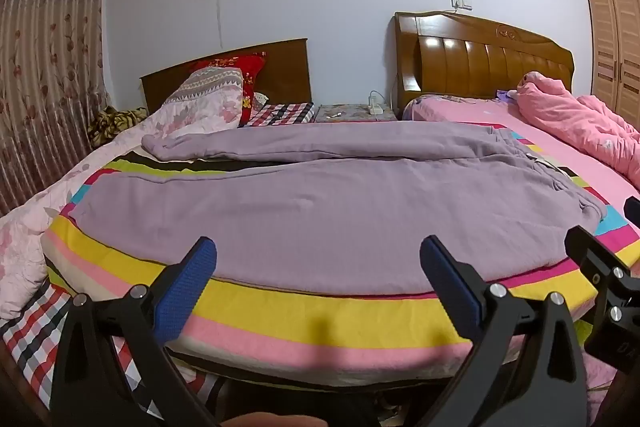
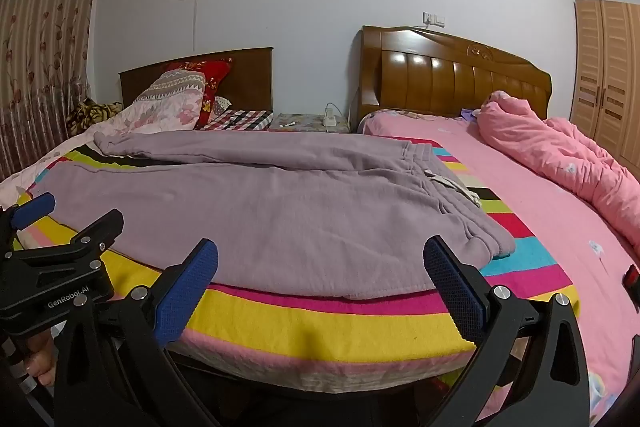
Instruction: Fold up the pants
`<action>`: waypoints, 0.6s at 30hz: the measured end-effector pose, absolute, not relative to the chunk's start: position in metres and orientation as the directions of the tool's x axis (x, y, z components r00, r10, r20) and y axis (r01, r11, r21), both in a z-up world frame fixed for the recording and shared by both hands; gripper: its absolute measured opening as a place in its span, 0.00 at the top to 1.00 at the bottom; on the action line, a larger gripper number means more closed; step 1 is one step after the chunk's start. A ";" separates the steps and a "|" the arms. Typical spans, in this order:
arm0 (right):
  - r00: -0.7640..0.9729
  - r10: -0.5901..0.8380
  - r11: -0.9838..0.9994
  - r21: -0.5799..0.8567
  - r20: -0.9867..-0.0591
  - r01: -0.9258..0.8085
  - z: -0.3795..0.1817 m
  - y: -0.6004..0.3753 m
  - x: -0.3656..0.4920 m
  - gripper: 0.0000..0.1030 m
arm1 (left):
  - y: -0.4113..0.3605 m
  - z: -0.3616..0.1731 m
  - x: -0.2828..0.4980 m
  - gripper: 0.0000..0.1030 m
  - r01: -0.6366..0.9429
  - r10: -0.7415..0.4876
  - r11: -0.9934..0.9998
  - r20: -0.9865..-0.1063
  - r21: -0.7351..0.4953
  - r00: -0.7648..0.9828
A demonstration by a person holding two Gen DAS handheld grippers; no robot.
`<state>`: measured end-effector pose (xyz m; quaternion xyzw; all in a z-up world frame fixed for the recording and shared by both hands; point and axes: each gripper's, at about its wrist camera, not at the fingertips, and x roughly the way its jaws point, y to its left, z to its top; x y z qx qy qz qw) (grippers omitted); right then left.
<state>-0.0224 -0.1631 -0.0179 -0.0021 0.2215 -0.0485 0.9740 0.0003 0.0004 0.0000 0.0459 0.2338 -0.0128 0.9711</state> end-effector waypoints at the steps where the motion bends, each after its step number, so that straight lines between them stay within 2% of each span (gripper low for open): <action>1: 0.896 -0.095 0.995 -0.026 -0.433 0.093 -0.018 -0.163 -0.022 0.04 | 0.000 0.000 0.000 0.01 0.046 -0.002 0.995 -0.454 0.086 0.891; 18: 0.894 -0.093 0.995 -0.024 -0.438 0.092 -0.020 -0.165 -0.021 0.04 | 0.000 0.000 0.000 0.01 0.047 -0.002 0.995 -0.453 0.088 0.892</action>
